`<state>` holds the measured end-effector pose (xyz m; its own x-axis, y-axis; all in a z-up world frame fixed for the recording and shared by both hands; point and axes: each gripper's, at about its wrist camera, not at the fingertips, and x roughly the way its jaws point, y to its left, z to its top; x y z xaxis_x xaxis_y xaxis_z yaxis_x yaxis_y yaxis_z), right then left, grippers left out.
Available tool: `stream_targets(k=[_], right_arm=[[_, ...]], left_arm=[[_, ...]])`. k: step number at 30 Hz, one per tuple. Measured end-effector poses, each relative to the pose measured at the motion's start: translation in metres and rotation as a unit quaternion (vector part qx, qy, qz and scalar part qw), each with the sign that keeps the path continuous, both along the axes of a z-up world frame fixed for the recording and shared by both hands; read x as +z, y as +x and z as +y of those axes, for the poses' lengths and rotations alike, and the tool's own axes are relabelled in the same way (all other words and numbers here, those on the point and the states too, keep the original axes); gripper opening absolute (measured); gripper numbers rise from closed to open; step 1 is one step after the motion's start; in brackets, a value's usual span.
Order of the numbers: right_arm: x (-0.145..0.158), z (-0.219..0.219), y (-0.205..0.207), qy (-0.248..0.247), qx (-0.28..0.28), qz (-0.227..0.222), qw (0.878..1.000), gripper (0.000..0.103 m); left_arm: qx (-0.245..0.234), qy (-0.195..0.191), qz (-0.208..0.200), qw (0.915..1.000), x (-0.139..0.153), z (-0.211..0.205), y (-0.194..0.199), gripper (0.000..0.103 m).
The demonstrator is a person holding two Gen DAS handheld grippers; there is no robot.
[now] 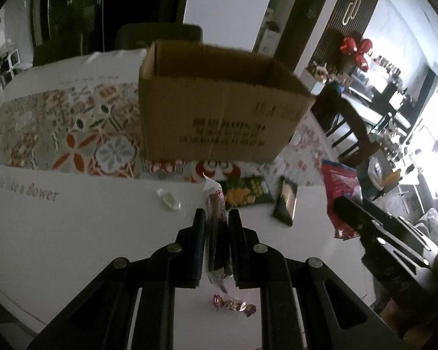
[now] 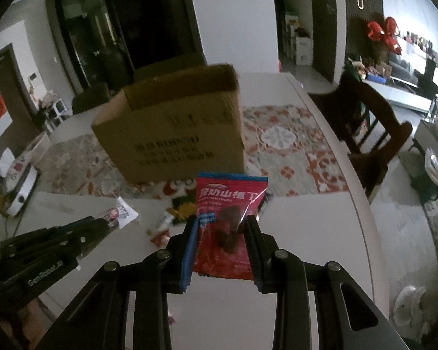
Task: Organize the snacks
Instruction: 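Carry the bar and candy bag into the cardboard box and open both tools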
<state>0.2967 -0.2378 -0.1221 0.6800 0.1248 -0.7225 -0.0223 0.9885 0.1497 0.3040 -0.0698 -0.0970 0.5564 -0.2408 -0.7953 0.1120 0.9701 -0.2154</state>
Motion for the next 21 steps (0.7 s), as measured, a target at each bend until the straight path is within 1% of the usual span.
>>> stream_targets(k=[11, 14, 21], right_arm=[[0.04, 0.015, 0.015, 0.013, 0.026, -0.049, 0.998, 0.033], [0.053, 0.018, 0.023, 0.02, 0.034, -0.066, 0.997, 0.033], [0.072, 0.022, 0.045, 0.029, 0.039, -0.095, 0.994, 0.033]], left_arm=[[0.004, -0.016, -0.07, 0.9974, 0.055, 0.011, 0.006, 0.016], [0.002, -0.02, -0.088, 0.9959, 0.067, 0.013, 0.013, 0.016], [0.0, -0.015, -0.128, 0.9917, 0.09, 0.015, 0.034, 0.016]])
